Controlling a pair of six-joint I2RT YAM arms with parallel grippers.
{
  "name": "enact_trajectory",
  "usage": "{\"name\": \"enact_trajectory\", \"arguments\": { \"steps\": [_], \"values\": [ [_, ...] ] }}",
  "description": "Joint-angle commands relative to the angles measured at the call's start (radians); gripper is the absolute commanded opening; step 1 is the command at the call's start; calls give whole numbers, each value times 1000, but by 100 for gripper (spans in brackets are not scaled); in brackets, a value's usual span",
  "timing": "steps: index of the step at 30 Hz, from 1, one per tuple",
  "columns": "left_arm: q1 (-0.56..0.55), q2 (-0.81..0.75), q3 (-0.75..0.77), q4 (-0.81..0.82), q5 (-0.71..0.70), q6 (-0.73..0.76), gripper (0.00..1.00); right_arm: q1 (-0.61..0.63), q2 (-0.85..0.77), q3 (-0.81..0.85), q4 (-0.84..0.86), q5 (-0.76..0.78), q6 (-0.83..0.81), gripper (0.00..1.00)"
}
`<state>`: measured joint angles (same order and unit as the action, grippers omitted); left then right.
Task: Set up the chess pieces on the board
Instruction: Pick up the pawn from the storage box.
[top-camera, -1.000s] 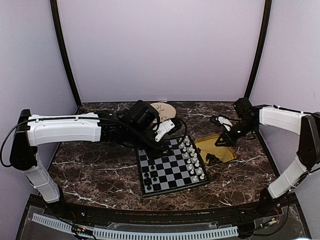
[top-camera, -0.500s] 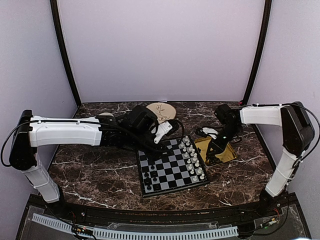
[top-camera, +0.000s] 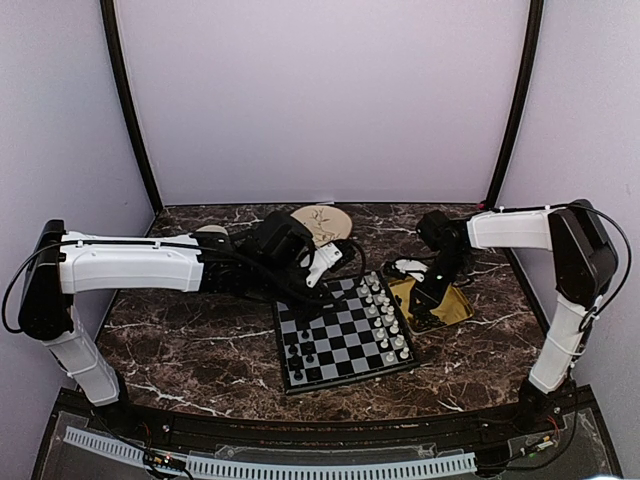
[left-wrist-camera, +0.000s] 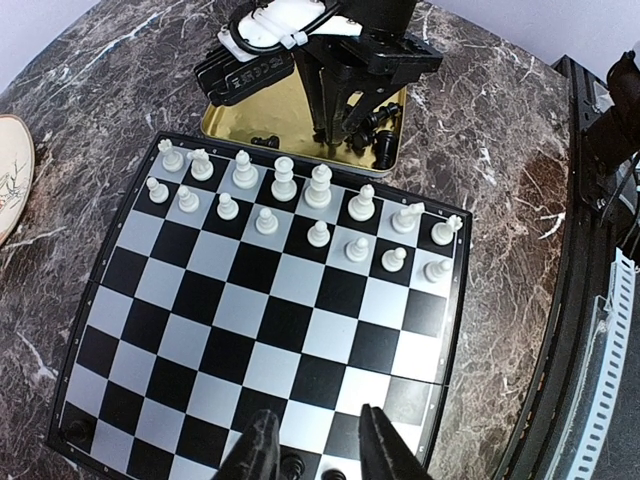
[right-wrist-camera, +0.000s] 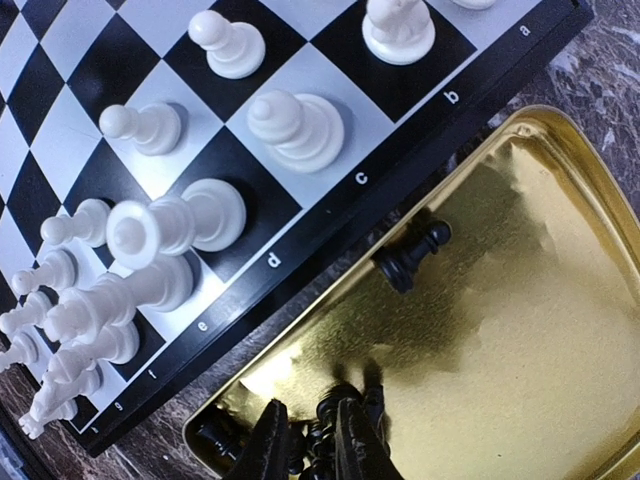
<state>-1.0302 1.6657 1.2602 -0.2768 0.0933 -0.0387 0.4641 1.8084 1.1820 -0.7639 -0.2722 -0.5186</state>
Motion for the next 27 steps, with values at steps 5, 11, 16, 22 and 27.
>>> {"name": "enact_trajectory", "arguments": {
  "steps": [5,11,16,22,27],
  "values": [
    [5,-28,-5,26,15,-3,30,10,13,4,-7,63,11,19],
    [5,-27,-5,29,22,-5,30,11,7,-1,-3,94,16,20],
    [5,-23,-7,29,28,-6,29,11,-1,-14,-3,96,16,19],
    [5,-24,-11,31,31,-7,30,11,-4,-19,-3,100,16,11],
    [5,-31,-19,30,29,-9,30,11,-22,12,-28,68,20,5]
  ]
}}
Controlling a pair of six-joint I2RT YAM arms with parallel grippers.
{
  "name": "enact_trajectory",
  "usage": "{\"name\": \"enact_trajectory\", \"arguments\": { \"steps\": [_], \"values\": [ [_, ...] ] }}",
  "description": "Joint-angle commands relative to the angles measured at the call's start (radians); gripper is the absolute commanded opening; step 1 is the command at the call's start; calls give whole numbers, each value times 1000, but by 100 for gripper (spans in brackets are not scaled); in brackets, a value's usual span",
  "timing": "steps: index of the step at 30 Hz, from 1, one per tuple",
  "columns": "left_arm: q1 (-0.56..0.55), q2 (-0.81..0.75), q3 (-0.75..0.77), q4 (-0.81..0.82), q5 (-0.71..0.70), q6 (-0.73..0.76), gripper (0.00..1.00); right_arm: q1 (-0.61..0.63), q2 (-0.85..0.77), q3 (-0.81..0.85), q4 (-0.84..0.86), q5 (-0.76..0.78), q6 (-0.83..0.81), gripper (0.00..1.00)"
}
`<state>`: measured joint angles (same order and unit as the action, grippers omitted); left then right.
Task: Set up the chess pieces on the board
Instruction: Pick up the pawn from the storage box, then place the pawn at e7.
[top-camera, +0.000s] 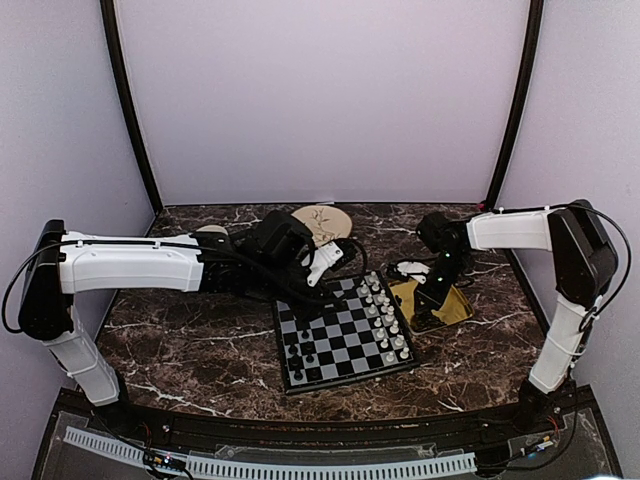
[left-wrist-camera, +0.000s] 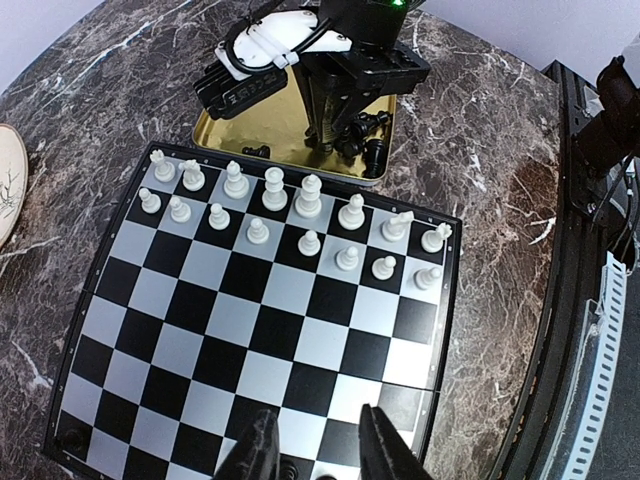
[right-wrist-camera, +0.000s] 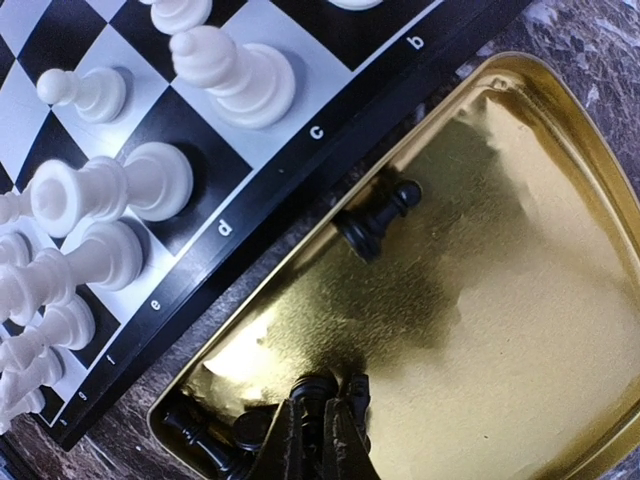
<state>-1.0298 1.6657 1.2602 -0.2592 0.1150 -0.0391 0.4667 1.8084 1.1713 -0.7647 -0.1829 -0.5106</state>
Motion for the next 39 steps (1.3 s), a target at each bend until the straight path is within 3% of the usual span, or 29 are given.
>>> {"name": "enact_trajectory", "arguments": {
  "steps": [1,8,17,21,28,39],
  "values": [
    [5,-34,-22,14,7,-8,29,8,-29,34,-37,-29,13,4],
    [5,-49,-36,13,-2,-11,30,-23,-41,124,-129,-166,15,3],
    [10,-108,-79,10,-66,-22,29,-5,-93,265,-192,-149,4,4],
    [70,-195,-186,84,-36,-76,29,52,-98,313,-172,-138,-20,5],
    [191,-319,-309,88,-93,-146,30,214,19,440,-171,-34,-47,5],
    [237,-431,-371,61,-186,-196,31,418,309,721,-228,59,-36,4]
  ]
}}
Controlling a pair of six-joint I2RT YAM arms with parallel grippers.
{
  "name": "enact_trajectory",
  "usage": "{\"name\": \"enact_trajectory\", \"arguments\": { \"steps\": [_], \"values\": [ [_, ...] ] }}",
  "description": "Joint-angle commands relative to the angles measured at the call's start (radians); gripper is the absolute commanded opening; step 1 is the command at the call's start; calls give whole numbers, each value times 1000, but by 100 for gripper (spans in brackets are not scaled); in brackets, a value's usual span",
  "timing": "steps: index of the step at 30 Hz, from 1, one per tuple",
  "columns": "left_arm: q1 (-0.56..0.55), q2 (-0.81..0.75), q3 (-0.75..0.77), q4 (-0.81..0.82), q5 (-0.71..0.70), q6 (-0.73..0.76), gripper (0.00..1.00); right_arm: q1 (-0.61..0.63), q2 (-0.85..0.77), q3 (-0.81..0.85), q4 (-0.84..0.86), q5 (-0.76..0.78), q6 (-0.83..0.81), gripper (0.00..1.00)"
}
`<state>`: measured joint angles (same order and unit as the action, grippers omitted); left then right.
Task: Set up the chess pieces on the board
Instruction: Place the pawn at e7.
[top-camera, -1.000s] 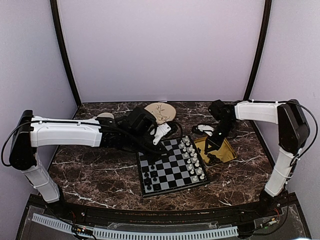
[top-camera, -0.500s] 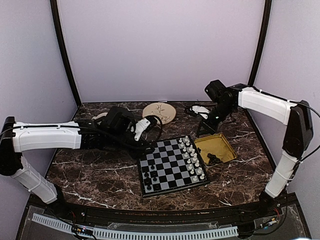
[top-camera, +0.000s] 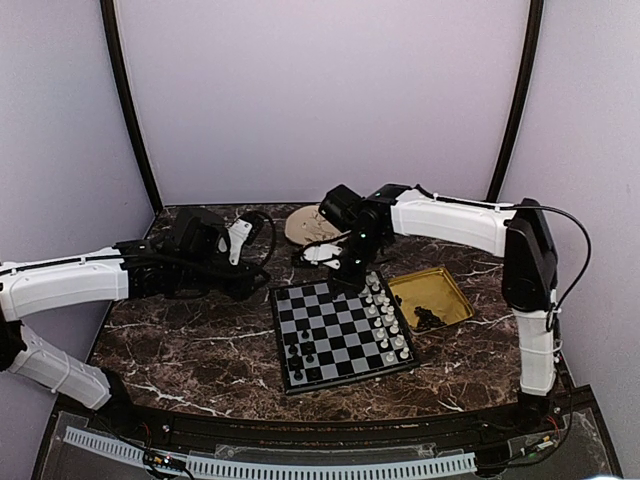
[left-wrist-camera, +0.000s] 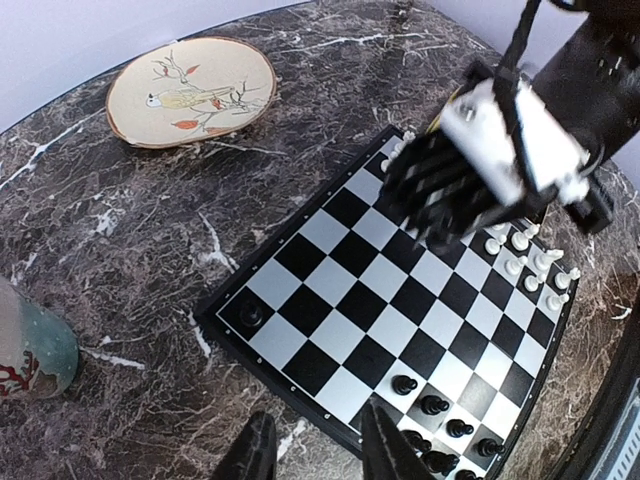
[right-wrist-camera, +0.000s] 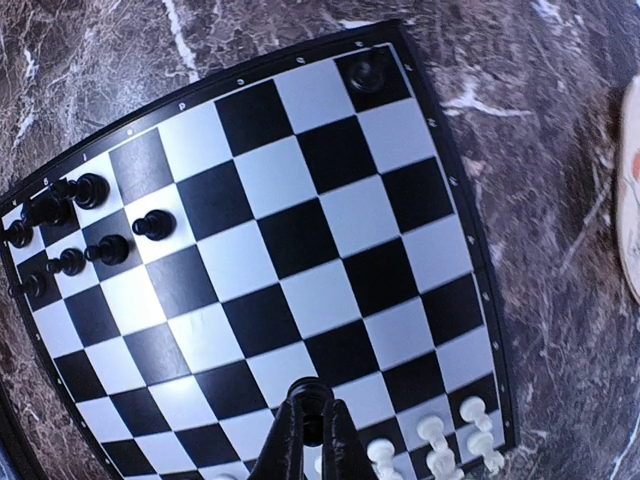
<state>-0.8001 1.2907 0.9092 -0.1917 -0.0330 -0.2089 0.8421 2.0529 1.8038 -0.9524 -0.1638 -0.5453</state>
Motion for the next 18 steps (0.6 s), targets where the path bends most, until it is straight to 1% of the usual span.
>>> {"name": "enact_trajectory", "arguments": {
  "steps": [1,6,9,14,18],
  "values": [
    [9,-63,-23,-9,-42,-26,31,52,87,114,-46,37,-1,4],
    [15,-118,-50,-15,-94,-42,31,94,177,222,-68,-2,5,4],
    [22,-147,-63,-10,-101,-64,32,118,216,265,-79,-7,4,5],
    [24,-171,-75,3,-111,-73,32,142,275,324,-105,-21,7,5],
    [24,-169,-75,4,-112,-69,32,155,295,327,-109,-33,8,5]
  ]
}}
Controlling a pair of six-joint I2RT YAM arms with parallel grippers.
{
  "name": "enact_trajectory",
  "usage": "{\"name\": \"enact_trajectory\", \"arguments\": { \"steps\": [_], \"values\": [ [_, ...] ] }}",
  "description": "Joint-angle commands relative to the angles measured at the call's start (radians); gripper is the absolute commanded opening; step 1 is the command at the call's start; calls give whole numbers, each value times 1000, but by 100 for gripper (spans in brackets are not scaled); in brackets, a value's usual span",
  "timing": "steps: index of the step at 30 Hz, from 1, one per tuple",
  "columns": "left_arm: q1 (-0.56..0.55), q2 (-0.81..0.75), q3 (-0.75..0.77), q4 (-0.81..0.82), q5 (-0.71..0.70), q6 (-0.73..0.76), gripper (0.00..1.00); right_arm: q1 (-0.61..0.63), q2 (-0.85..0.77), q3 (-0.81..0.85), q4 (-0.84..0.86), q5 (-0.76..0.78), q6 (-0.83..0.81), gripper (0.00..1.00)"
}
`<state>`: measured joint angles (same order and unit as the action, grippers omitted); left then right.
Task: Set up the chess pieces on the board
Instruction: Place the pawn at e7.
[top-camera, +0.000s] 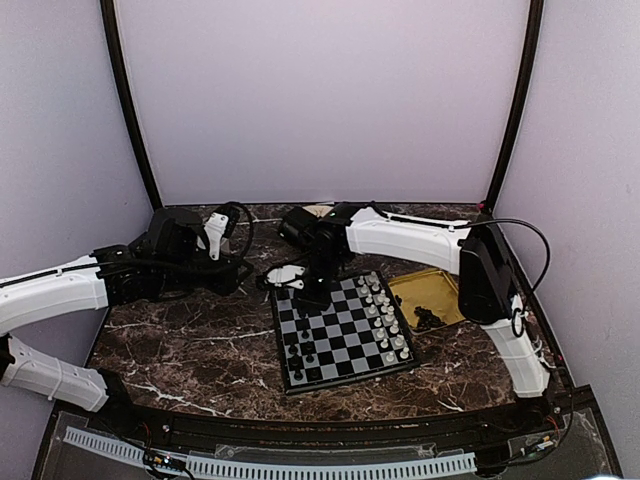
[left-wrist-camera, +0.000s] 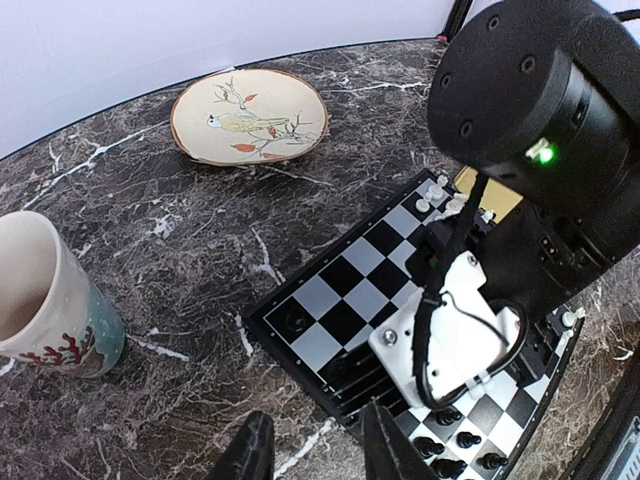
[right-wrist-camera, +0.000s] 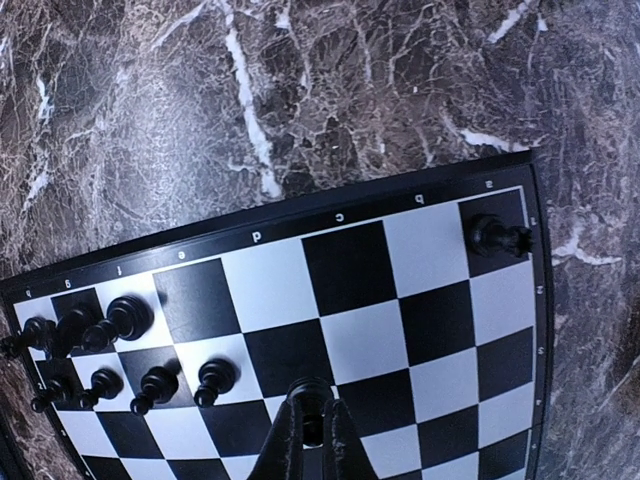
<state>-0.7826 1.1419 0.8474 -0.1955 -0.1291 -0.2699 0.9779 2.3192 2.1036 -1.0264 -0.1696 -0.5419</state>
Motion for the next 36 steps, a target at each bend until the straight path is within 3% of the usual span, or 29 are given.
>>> {"name": "enact_trajectory", "arguments": {
  "steps": [1,36],
  "values": [
    [6,-21,-14,6,-17,-7,32,23,30,22,-36,-28,4,5],
    [8,-4,-41,40,10,-11,32,35,80,23,-8,3,24,11]
  ]
}}
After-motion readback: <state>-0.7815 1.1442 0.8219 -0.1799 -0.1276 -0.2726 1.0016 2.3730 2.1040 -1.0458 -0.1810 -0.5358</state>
